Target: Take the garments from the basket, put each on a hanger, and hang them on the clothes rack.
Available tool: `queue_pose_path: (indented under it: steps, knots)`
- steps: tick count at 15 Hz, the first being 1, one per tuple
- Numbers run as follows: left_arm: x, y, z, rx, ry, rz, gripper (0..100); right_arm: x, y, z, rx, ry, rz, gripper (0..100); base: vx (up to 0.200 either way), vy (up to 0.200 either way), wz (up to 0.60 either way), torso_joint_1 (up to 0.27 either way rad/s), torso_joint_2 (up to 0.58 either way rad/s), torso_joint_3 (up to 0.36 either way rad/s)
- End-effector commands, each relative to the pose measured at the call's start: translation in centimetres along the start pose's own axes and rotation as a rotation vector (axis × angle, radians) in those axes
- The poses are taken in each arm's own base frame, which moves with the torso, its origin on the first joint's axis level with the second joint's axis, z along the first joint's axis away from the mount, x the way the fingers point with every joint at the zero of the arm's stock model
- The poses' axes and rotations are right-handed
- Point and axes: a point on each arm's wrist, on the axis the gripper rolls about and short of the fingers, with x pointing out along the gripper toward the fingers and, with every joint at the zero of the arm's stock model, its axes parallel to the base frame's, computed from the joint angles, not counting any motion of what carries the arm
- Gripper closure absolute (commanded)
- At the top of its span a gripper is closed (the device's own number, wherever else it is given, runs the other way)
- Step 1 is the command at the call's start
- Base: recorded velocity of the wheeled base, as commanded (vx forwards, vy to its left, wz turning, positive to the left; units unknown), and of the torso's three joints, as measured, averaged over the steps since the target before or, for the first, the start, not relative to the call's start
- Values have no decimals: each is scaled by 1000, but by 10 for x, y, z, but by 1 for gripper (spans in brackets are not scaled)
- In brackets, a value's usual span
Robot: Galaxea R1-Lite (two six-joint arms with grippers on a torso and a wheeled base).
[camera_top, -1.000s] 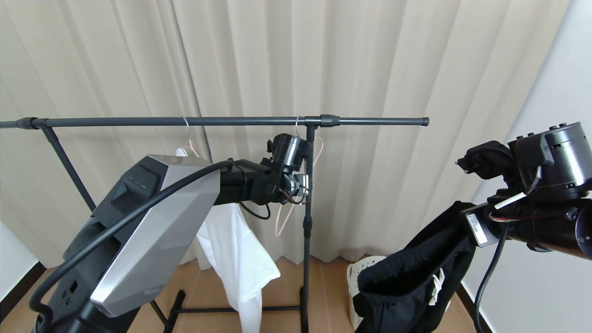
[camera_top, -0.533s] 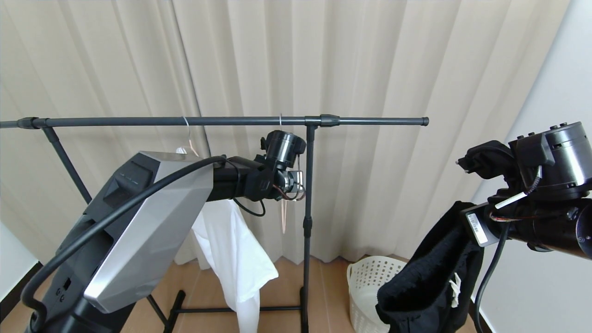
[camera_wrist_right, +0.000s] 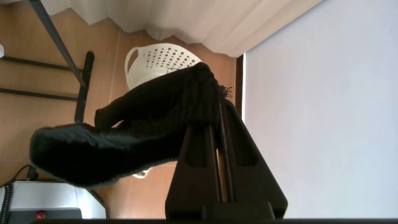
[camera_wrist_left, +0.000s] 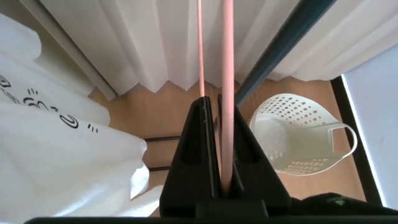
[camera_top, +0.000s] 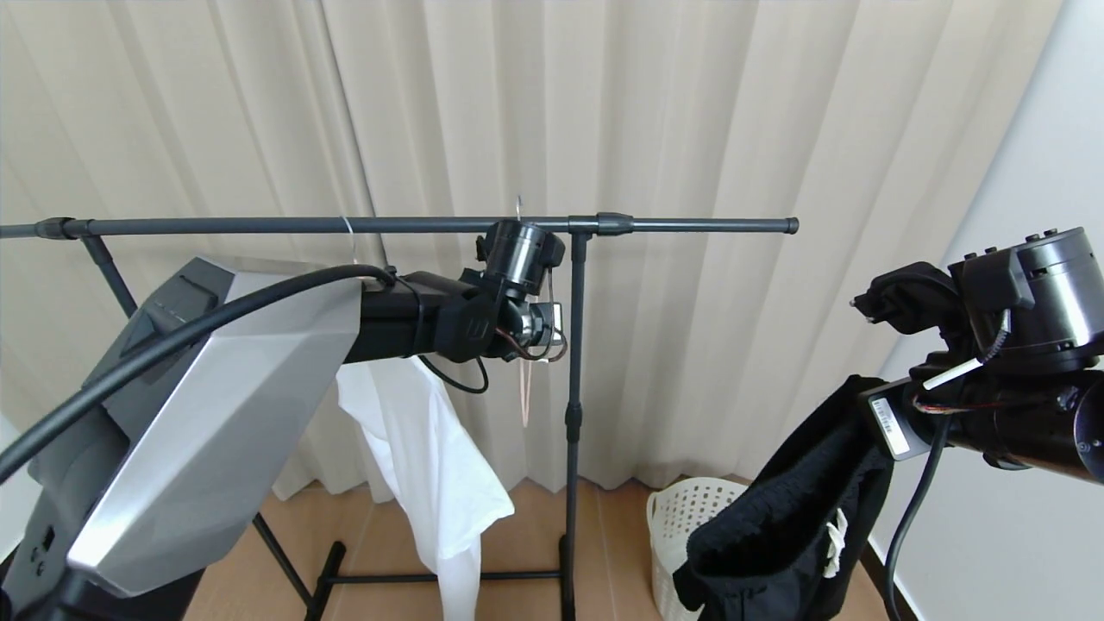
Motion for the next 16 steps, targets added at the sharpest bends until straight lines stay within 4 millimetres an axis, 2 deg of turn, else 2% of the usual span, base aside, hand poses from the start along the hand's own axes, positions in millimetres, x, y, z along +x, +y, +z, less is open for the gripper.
queue_pose_path:
  steps: [1,8,9,14,15,16]
  knots:
    - [-18,-1,6,0,-12,-14,100,0,0,0,-1,1,0,100,0,0,0,0,0,0]
    - [-72,8,-6,32,22,-35,100,-1,-1,0,3,-6,0,100,0,0,0,0,0,0]
    - [-79,11,-11,36,23,-39,100,-2,-1,0,3,-6,0,100,0,0,0,0,0,0]
    - [-141,33,-46,80,39,-75,100,-10,-4,-4,6,-21,5,100,0,0,0,0,0,0]
    - [-144,34,-48,83,42,-76,100,-10,-4,-4,5,-19,5,100,0,0,0,0,0,0]
    - [-166,46,-66,99,52,-90,100,-11,-1,-6,-3,-21,14,100,0,0,0,0,0,0]
